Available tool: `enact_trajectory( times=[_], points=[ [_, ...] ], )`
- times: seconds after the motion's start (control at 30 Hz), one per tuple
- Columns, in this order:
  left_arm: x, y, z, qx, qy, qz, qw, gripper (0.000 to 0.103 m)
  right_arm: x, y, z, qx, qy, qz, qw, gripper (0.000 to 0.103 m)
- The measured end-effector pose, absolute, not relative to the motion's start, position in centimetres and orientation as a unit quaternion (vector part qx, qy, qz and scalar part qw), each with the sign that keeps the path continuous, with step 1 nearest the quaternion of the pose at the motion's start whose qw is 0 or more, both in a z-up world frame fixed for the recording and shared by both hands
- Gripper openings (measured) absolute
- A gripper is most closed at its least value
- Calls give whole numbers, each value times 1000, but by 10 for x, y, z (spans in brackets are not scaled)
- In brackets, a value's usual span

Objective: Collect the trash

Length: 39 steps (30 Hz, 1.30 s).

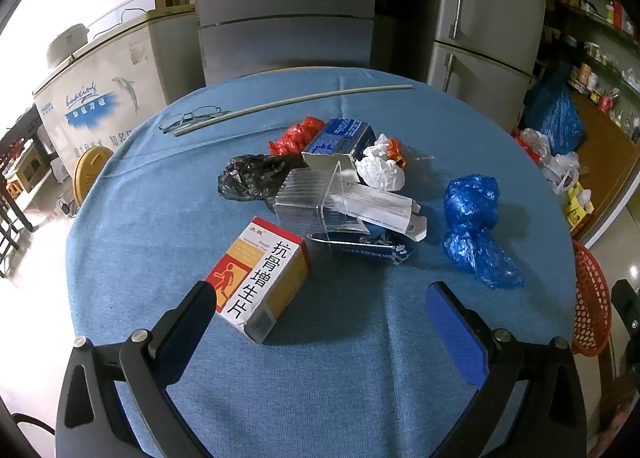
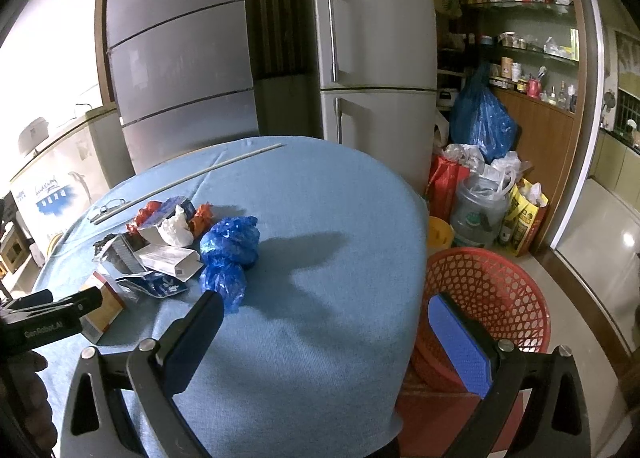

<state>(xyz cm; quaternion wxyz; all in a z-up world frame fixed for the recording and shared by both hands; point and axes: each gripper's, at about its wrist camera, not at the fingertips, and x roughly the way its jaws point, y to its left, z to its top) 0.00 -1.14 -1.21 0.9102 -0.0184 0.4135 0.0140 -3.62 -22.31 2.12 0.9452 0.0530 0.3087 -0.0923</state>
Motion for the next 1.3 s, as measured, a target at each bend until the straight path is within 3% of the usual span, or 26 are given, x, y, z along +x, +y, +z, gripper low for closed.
enact_trajectory(
  times=[1.3],
  points=[
    [-10, -8, -15, -40, 411, -5, 911, 103, -40, -225, 19, 54, 318, -104, 941, 103]
  ],
)
